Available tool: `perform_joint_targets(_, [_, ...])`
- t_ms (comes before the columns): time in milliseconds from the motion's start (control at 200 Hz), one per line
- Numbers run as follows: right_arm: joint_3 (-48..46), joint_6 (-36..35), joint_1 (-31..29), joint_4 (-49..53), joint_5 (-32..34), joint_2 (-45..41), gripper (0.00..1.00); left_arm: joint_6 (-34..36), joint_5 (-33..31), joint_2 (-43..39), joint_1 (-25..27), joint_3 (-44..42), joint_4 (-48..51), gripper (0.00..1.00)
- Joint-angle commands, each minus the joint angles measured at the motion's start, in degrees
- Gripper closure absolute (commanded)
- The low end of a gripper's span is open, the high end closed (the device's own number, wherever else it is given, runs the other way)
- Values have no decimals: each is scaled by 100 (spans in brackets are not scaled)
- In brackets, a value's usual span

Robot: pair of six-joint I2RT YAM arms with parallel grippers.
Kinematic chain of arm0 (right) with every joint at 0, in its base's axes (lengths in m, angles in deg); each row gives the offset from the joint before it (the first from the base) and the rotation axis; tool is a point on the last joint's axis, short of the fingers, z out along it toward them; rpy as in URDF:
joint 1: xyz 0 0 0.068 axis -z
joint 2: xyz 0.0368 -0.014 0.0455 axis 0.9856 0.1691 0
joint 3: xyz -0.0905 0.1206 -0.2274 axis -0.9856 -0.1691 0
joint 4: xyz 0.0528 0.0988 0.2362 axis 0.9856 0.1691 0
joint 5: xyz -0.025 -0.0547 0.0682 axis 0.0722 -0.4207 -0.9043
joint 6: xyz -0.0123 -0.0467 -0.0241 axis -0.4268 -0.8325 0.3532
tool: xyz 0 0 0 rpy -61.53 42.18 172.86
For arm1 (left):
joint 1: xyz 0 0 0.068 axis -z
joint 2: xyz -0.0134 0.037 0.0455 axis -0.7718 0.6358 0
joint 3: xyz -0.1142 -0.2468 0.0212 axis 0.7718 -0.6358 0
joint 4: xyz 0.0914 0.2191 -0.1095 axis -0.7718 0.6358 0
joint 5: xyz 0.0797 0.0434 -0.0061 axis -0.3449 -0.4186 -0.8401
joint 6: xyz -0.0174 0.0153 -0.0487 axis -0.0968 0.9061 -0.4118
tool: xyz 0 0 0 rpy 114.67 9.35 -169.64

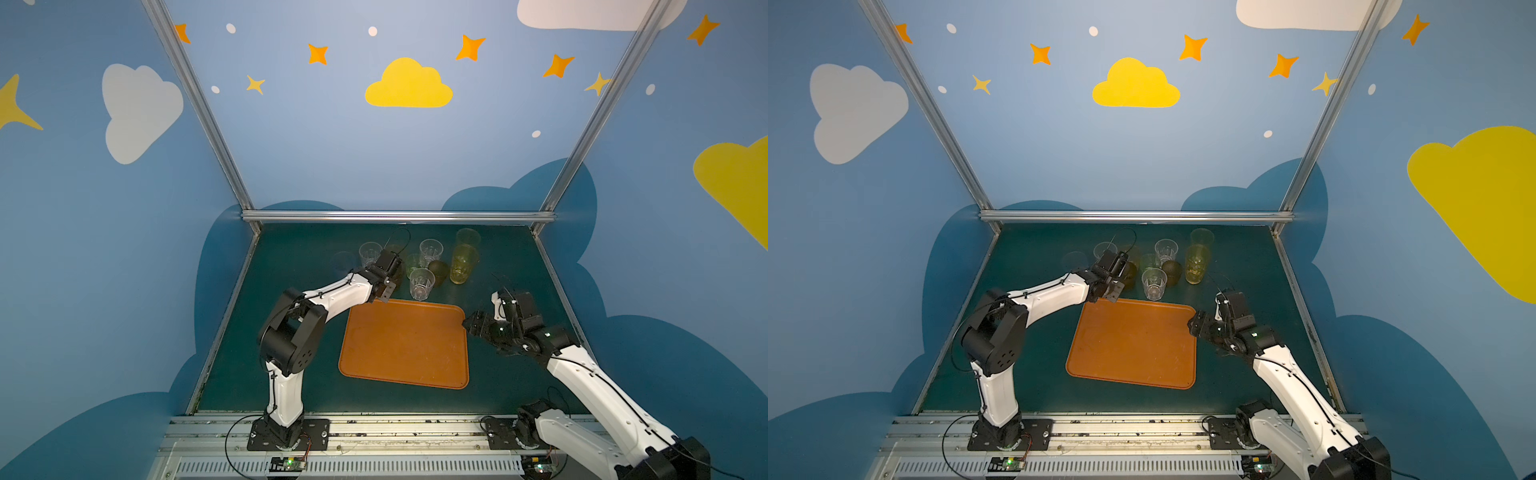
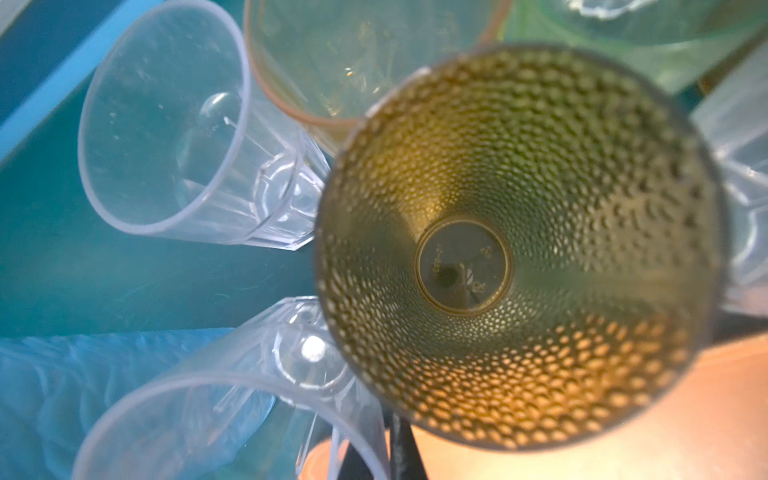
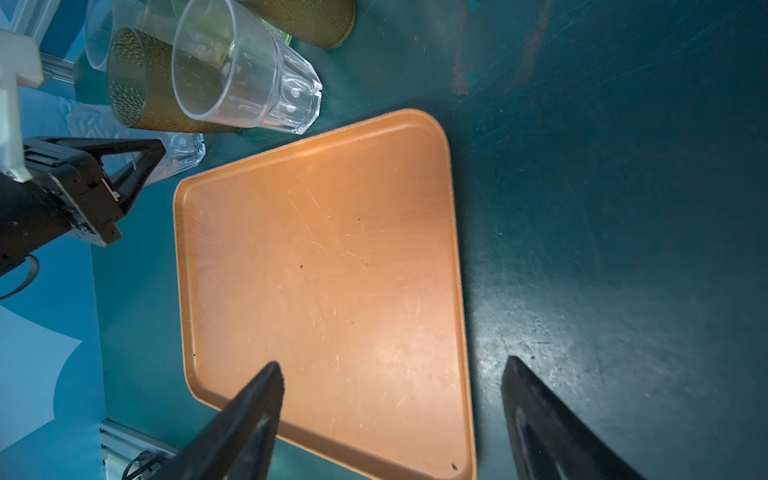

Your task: Place the glasses into the tray

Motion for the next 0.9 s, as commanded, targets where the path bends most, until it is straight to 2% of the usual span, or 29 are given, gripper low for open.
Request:
perform_joint_targets(0, [-37,39,25,35,40,-89,18,-15,-129,-21,67,139,73,96])
perform_joint_targets(661, [0,56,34,71,6,-97,18,-260,-522,-415,196,-230,-57,96])
perform_joint_targets(896, [7,94,36,52,-72,-78,18,-478,-432,-620,202,-385,-105,96])
